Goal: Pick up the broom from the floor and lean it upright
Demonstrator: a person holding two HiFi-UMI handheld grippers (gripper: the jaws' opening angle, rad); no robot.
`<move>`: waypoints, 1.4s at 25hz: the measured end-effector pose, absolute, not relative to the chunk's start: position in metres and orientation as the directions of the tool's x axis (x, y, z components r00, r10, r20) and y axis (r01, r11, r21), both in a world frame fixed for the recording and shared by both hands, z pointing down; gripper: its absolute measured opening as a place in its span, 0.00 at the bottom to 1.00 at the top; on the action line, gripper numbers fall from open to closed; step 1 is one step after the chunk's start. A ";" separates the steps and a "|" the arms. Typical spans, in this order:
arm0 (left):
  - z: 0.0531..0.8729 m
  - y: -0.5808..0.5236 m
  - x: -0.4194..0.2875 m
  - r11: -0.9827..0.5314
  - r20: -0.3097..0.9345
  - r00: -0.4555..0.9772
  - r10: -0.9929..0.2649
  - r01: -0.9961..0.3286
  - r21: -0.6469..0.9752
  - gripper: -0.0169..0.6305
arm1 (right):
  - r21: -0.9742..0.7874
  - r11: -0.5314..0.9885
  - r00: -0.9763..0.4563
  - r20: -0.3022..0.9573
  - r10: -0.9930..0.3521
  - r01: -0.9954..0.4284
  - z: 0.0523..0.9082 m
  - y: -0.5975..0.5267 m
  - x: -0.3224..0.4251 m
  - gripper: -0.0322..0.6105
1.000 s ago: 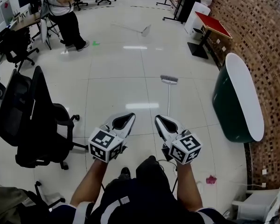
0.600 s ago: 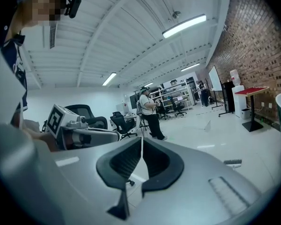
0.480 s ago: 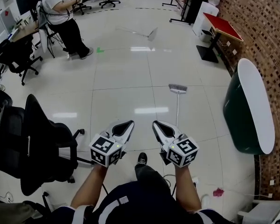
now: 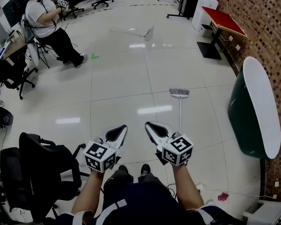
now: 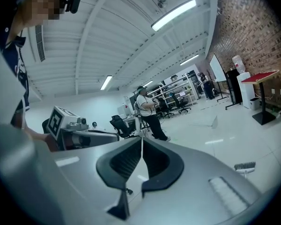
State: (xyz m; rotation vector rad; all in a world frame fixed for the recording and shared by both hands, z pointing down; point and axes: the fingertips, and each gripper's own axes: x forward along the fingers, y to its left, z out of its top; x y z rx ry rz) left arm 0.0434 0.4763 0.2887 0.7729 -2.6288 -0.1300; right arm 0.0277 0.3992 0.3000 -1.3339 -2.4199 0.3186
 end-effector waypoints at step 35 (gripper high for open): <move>0.330 0.367 -0.332 0.394 0.412 -0.272 -0.870 -0.885 0.247 0.03 | -0.394 0.865 -0.870 0.250 0.425 0.309 0.318 0.302 -0.294 0.05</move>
